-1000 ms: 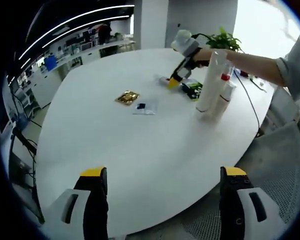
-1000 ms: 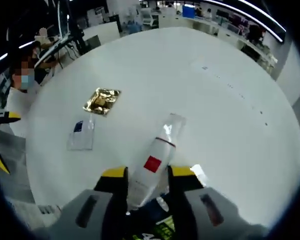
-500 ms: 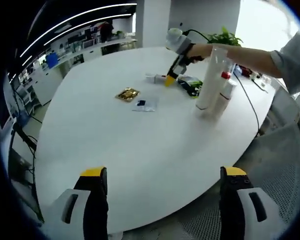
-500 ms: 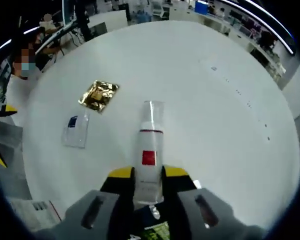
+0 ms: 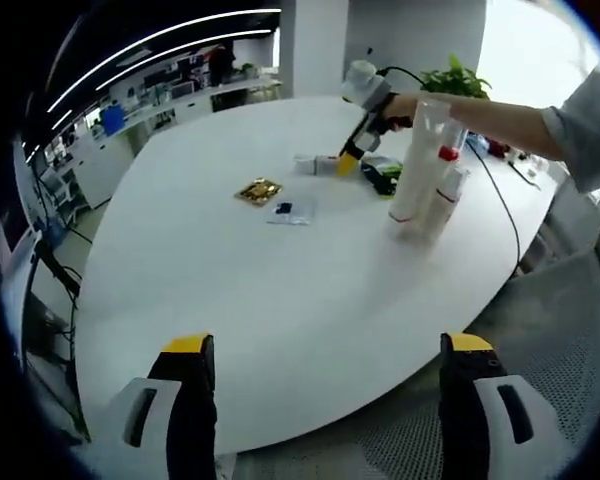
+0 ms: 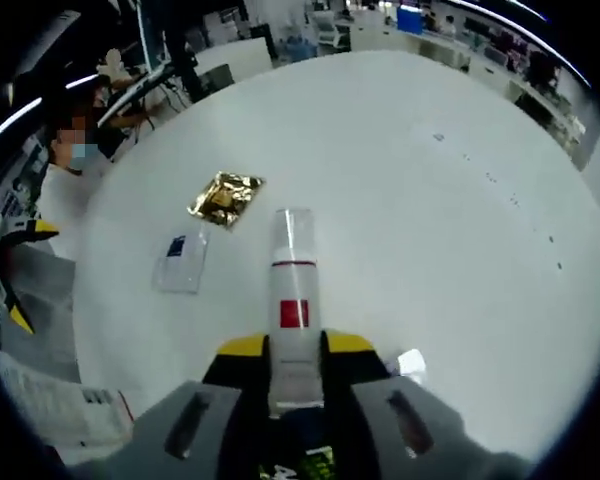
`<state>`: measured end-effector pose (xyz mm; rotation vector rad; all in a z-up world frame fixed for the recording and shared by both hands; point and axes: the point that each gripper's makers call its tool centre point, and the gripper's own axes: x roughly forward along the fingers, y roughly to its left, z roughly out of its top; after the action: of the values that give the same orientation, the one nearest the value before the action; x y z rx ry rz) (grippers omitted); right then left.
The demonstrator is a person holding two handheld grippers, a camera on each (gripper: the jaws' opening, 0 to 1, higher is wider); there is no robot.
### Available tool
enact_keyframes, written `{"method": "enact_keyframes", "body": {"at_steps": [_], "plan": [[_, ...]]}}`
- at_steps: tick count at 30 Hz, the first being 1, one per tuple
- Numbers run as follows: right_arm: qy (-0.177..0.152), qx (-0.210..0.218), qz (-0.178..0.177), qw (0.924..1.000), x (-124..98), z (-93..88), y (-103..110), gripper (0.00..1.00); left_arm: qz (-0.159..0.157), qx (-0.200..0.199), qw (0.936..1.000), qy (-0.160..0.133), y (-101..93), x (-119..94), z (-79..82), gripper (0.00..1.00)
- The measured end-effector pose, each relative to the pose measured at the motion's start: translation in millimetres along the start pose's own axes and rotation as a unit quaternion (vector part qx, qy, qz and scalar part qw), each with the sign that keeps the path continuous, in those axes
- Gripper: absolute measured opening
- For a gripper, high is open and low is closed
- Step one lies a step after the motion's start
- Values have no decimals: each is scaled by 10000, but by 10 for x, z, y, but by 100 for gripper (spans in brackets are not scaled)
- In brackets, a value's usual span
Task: Arrange the skincare products in the storage area until every visible bottle or jar stands upright without overlapping.
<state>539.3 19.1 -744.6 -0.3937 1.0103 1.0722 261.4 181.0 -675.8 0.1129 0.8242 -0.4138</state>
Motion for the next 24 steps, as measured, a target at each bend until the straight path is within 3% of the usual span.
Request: {"method": "enact_keyframes", "body": {"at_steps": [2,7,20,22,24], "plan": [[-195,293,267,9990,2,18,-1,18,20,10,10000,-9,-21,-15,11,91],[-558,660,517,9949,-87,-9,22,18,4,-8,10000,-96,-88,-47,56,91],[-1124,1002,439,9876,-513,-388,32,18,-124,176,9995,-249,-259,-63,192,91],[-1249,1085,414,9853,-587,-480,201,18,-133,229,9993,-277,-278,-72,225,91],[-1330,1122,386,9840,-630,-522,162,18,-139,281,9991,-294,-288,-83,244,91]]}}
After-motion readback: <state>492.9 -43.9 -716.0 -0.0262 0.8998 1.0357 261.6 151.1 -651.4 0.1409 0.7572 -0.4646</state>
